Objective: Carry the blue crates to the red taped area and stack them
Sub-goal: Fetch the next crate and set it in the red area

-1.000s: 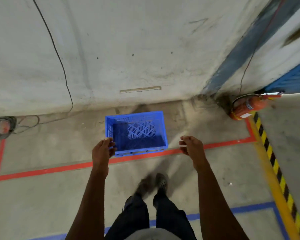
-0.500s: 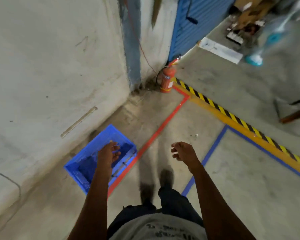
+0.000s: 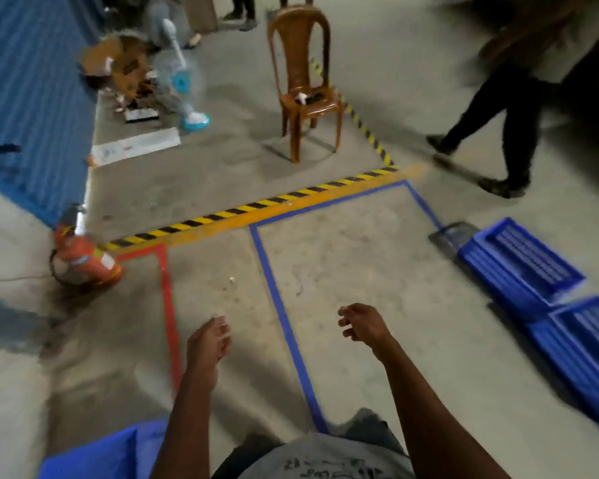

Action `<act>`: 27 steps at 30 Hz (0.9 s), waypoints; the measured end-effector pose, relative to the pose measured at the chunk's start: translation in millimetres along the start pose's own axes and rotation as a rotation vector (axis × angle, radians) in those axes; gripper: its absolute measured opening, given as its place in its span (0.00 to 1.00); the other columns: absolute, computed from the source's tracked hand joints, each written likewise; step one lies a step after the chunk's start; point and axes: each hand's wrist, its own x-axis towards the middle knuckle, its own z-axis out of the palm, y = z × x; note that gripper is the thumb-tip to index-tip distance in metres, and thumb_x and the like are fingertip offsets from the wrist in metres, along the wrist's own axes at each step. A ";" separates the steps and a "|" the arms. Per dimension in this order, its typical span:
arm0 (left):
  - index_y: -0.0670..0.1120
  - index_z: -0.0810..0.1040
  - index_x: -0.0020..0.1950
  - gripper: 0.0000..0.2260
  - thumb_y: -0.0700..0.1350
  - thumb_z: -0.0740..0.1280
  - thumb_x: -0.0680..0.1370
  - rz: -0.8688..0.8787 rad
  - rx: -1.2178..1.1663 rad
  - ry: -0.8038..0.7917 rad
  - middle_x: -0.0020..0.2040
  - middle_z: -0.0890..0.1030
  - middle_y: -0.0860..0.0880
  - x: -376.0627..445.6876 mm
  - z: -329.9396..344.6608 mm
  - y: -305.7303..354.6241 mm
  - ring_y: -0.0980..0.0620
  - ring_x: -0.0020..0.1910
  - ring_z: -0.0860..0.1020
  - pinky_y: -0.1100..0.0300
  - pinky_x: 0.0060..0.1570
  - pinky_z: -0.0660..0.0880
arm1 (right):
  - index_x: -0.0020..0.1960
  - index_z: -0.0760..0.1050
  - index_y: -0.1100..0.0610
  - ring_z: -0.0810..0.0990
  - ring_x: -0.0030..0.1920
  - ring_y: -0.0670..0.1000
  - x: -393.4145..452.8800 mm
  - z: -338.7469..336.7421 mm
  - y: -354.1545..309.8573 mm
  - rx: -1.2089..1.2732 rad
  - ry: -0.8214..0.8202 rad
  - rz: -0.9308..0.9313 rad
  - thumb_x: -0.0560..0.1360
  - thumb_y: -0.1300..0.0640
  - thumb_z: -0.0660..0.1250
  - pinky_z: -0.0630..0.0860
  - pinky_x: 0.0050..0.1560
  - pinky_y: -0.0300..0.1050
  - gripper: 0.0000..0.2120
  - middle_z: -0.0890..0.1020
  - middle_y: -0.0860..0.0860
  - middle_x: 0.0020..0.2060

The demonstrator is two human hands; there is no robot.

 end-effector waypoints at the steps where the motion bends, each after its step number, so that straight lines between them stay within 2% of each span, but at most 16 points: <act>1: 0.46 0.79 0.46 0.06 0.44 0.64 0.81 0.002 0.040 -0.040 0.42 0.79 0.46 -1.5 29.7 -1.4 0.57 0.21 0.77 0.64 0.28 0.72 | 0.48 0.82 0.59 0.80 0.31 0.51 -1.8 -27.6 10.7 0.023 0.033 0.019 0.77 0.51 0.68 0.70 0.31 0.41 0.11 0.84 0.53 0.37; 3: 0.46 0.79 0.49 0.06 0.46 0.64 0.81 -0.018 0.121 -0.121 0.44 0.80 0.47 -7.4 92.6 -9.6 0.53 0.28 0.80 0.59 0.36 0.71 | 0.49 0.82 0.59 0.80 0.31 0.51 -9.1 -84.0 33.9 0.061 0.102 0.063 0.77 0.51 0.67 0.70 0.30 0.40 0.11 0.84 0.54 0.38; 6: 0.46 0.80 0.50 0.08 0.48 0.64 0.82 -0.042 0.254 -0.256 0.44 0.81 0.47 -19.9 187.1 -34.3 0.48 0.38 0.78 0.57 0.39 0.72 | 0.50 0.81 0.59 0.80 0.31 0.51 -21.1 -164.6 72.2 0.128 0.204 0.121 0.77 0.52 0.67 0.70 0.30 0.40 0.11 0.85 0.54 0.39; 11: 0.48 0.78 0.48 0.08 0.48 0.61 0.83 -0.147 0.446 -0.451 0.45 0.80 0.48 -48.8 318.0 -83.0 0.48 0.39 0.77 0.57 0.38 0.70 | 0.50 0.81 0.60 0.79 0.31 0.52 -38.6 -269.6 140.6 0.318 0.414 0.278 0.77 0.52 0.67 0.71 0.31 0.41 0.11 0.85 0.56 0.41; 15: 0.46 0.79 0.50 0.09 0.49 0.61 0.83 -0.209 0.600 -0.575 0.46 0.81 0.47 -59.0 398.2 -106.5 0.46 0.40 0.78 0.56 0.40 0.72 | 0.50 0.81 0.62 0.79 0.31 0.54 -49.7 -315.2 187.1 0.508 0.550 0.399 0.78 0.53 0.67 0.69 0.30 0.40 0.12 0.83 0.56 0.38; 19: 0.44 0.78 0.52 0.10 0.49 0.61 0.83 -0.217 0.690 -0.598 0.46 0.80 0.46 -42.2 482.4 -108.6 0.46 0.40 0.77 0.55 0.40 0.72 | 0.51 0.81 0.62 0.79 0.31 0.54 -45.9 -343.3 215.0 0.648 0.625 0.512 0.78 0.53 0.68 0.67 0.29 0.39 0.12 0.83 0.56 0.37; 22: 0.44 0.78 0.51 0.10 0.48 0.61 0.83 -0.206 0.711 -0.622 0.46 0.80 0.46 -21.6 555.4 -97.3 0.46 0.40 0.77 0.55 0.40 0.73 | 0.52 0.80 0.63 0.78 0.31 0.53 -30.2 -367.4 215.3 0.706 0.671 0.564 0.78 0.53 0.67 0.67 0.29 0.38 0.12 0.83 0.56 0.38; 27: 0.45 0.78 0.48 0.10 0.48 0.62 0.83 -0.149 0.790 -0.697 0.44 0.80 0.46 0.4 678.6 -56.7 0.48 0.38 0.77 0.56 0.39 0.73 | 0.53 0.81 0.61 0.81 0.35 0.54 9.2 -418.0 193.3 0.803 0.726 0.642 0.79 0.52 0.67 0.72 0.37 0.42 0.13 0.84 0.56 0.41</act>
